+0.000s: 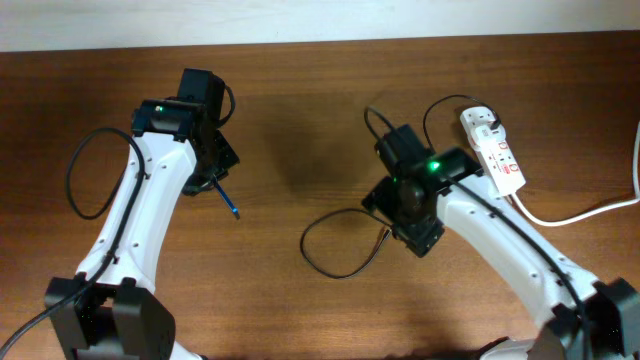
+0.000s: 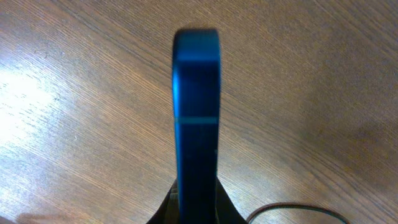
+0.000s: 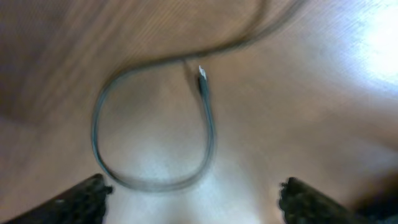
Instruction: Plug charger to phone and switch on socket
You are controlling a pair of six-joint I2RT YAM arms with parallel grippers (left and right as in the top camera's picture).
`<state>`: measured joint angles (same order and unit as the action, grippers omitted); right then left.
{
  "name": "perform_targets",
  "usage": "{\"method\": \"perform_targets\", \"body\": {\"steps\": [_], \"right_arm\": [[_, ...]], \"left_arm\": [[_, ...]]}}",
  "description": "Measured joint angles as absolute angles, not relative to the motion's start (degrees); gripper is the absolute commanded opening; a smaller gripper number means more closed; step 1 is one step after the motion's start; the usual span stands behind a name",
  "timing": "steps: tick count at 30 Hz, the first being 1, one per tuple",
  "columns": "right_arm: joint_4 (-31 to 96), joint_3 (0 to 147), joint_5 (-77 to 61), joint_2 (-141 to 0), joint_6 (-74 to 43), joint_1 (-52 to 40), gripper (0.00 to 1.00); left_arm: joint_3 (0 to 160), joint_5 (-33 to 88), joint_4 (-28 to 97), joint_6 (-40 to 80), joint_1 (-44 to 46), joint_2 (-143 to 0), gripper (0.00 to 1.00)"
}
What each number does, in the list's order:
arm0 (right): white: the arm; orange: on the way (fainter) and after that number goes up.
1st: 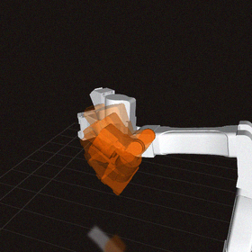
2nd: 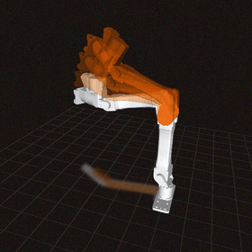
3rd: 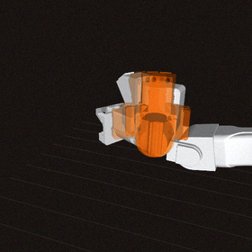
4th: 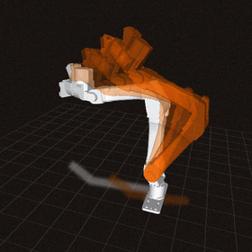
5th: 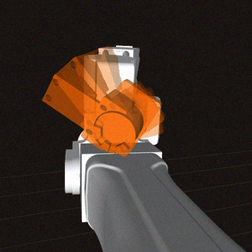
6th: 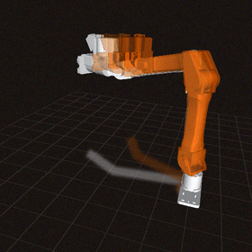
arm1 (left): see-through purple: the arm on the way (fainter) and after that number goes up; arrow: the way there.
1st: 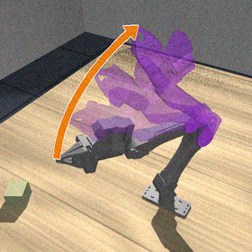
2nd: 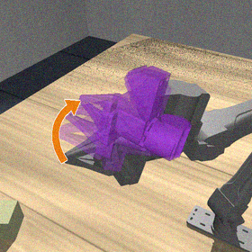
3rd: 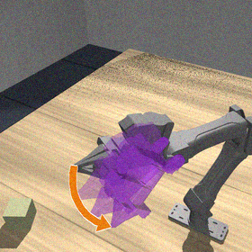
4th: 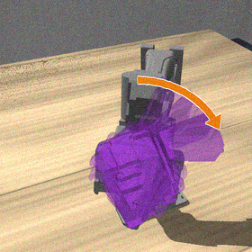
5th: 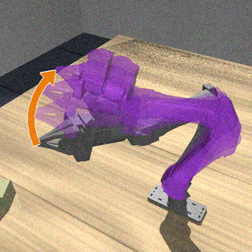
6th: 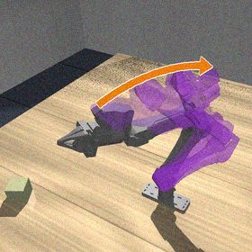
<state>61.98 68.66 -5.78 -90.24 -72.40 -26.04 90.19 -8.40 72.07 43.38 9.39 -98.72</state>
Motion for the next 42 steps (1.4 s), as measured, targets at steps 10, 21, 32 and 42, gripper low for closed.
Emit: {"method": "perform_targets", "body": {"steps": [10, 21, 32, 42], "right_arm": [[28.4, 46.1, -5.0, -92.6, -71.0, -26.0, 0.55], [18.4, 41.2, -3.8, -91.9, -62.5, -27.1, 0.04], [11.6, 37.1, -23.2, -81.0, -32.9, -26.3, 0.04], [7.0, 37.0, -59.9, -67.3, -14.7, -26.3, 0.04]], "left_arm": [[90.5, -8.4, 72.5, 43.3, 9.4, -98.7, 0.0], [90.6, -8.4, 73.4, 43.3, 9.4, -98.7, 0.0], [90.7, 0.0, 66.2, 36.1, 9.3, -98.7, 0.0], [91.1, 39.6, 42.6, 18.7, 6.5, -98.9, 0.0]]}}
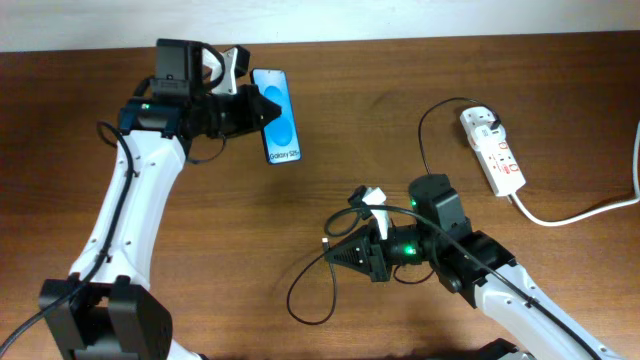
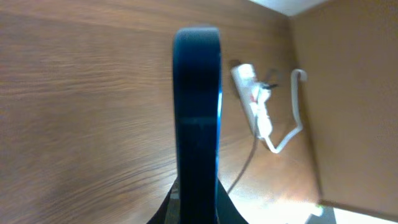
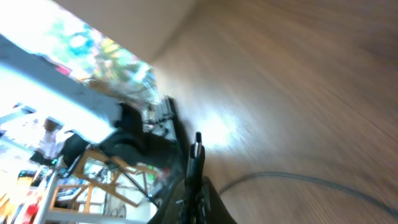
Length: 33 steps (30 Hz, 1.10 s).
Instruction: Plug charger to phone and switch on socket
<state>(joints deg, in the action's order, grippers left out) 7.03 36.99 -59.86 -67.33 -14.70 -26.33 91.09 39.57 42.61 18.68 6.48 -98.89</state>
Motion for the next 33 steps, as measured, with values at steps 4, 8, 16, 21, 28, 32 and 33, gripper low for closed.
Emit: {"method": "perform_targets", "body": {"steps": [4, 8, 16, 21, 28, 32, 33], "right_arm": [[-6.2, 36.7, -68.4, -67.4, -19.9, -26.3, 0.04], [-16.4, 36.7, -71.6, -71.7, -27.3, -26.3, 0.04], [-59.9, 36.7, -73.0, -90.3, -52.7, -26.2, 0.04], [-60.3, 36.7, -71.4, -90.9, -57.1, -21.0, 0.04], [-60.3, 36.7, -71.0, -90.9, -61.0, -18.8, 0.04], [-65.5, 36.7, -71.0, -91.0, -63.9, -21.3, 0.04], [-66.1, 36.7, -71.0, -91.0, -64.6, -21.5, 0.04]], "left_arm": [[91.1, 50.5, 37.5, 16.4, 6.0, -98.9, 0.0], [91.1, 60.4, 32.9, 14.9, 6.0, -98.9, 0.0], [91.1, 71.3, 29.5, 15.1, 6.0, -98.9, 0.0], [91.1, 70.9, 32.0, 22.1, 6.0, -98.9, 0.0], [91.1, 66.0, 38.8, 24.1, 6.0, -98.9, 0.0], [91.1, 66.0, 38.7, 24.1, 6.0, -98.9, 0.0], [91.1, 66.2, 38.6, 24.0, 6.0, -98.9, 0.0]]}}
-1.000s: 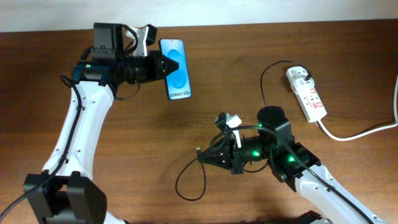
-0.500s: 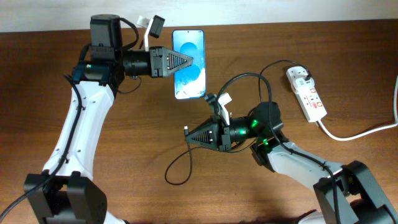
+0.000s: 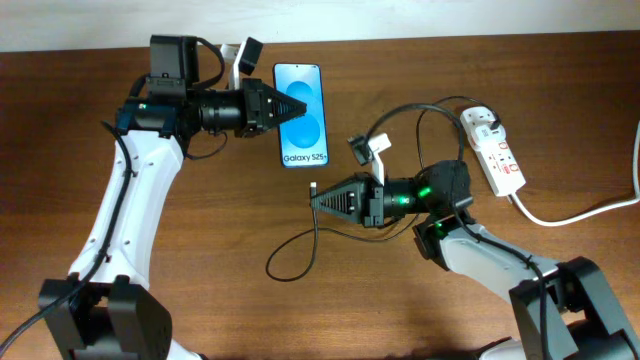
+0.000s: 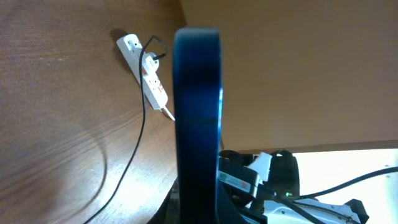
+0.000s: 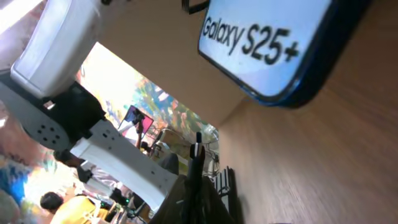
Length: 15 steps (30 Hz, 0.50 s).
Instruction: Plug charger to phone and switch on socket
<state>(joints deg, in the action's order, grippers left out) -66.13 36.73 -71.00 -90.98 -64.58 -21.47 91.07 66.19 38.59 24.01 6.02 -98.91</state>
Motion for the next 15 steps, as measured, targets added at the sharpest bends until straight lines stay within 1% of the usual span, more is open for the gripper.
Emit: {"method": "perform_targets", "body": {"steps": [15], "right_arm": [[-66.2, 38.5, -67.7, -91.0, -65.8, -21.9, 0.04]], "left_arm": [[91.1, 69.7, 38.5, 22.1, 6.0, -98.9, 0.0]]}}
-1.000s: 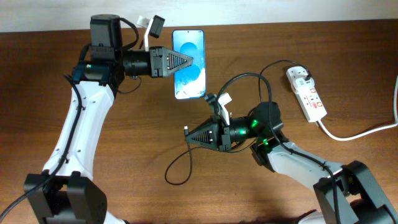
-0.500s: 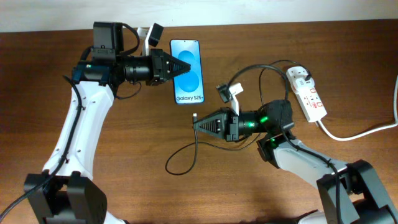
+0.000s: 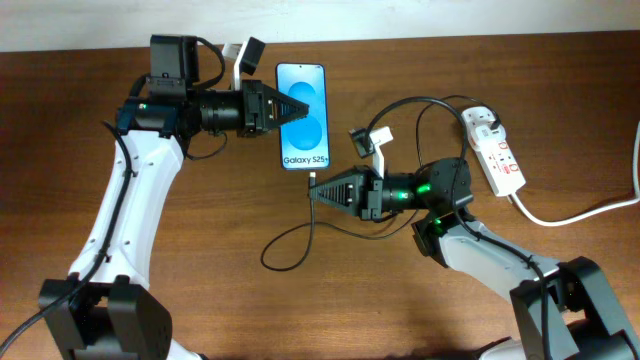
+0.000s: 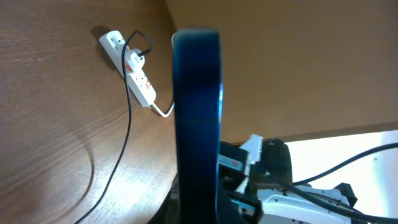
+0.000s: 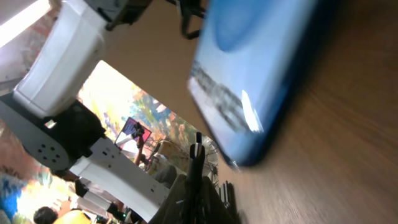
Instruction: Plug charger to phone and switch on socket
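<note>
A blue phone (image 3: 303, 116) with a lit "Galaxy S25+" screen is held above the table by my left gripper (image 3: 272, 108), shut on its left edge. From the left wrist the phone (image 4: 196, 112) shows edge-on. My right gripper (image 3: 322, 192) is shut on the black charger plug (image 3: 313, 181), whose tip sits just below the phone's bottom edge. In the right wrist view the plug (image 5: 197, 155) points up at the blurred phone (image 5: 261, 81). A white power strip (image 3: 492, 150) lies at the right with the charger's adapter plugged in.
The black cable (image 3: 290, 235) loops on the wooden table (image 3: 200, 260) below the plug and arcs back over my right arm to the strip. A white mains lead (image 3: 580, 212) runs off the right edge.
My right gripper has moved the plug slightly up and left, closer to the phone's bottom edge. The phone fills more of the right wrist view. My left gripper holds the phone nearly unchanged.
My left gripper held the phone edge-down over the left of the table while my right gripper was open above the cable end. Then the phone was raised screen-up and the plug was gripped. Both then stood near the table's middle, and now the plug tip sits by the phone's bottom edge.
</note>
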You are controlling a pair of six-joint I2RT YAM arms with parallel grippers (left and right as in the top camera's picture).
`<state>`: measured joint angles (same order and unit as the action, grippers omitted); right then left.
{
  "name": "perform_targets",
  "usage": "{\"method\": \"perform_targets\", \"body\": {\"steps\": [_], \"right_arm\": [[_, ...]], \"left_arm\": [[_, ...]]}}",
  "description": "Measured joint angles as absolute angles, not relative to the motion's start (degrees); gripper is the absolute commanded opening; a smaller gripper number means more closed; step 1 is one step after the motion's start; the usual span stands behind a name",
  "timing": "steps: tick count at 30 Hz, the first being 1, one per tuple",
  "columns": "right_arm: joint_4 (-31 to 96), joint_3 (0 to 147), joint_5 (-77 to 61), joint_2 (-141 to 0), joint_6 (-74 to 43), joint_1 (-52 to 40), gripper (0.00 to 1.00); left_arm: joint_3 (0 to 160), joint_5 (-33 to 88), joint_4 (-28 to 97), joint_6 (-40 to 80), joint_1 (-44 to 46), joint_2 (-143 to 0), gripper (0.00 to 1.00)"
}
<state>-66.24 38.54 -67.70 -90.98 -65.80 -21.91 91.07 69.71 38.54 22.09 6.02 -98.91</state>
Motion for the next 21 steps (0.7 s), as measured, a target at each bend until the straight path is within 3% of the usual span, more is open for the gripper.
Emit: {"method": "perform_targets", "body": {"steps": [21], "right_arm": [[-64.7, 40.2, -67.3, -92.3, -65.7, -23.4, 0.04]], "left_arm": [[91.1, 70.1, 38.6, 22.1, 6.0, -98.9, 0.0]]}}
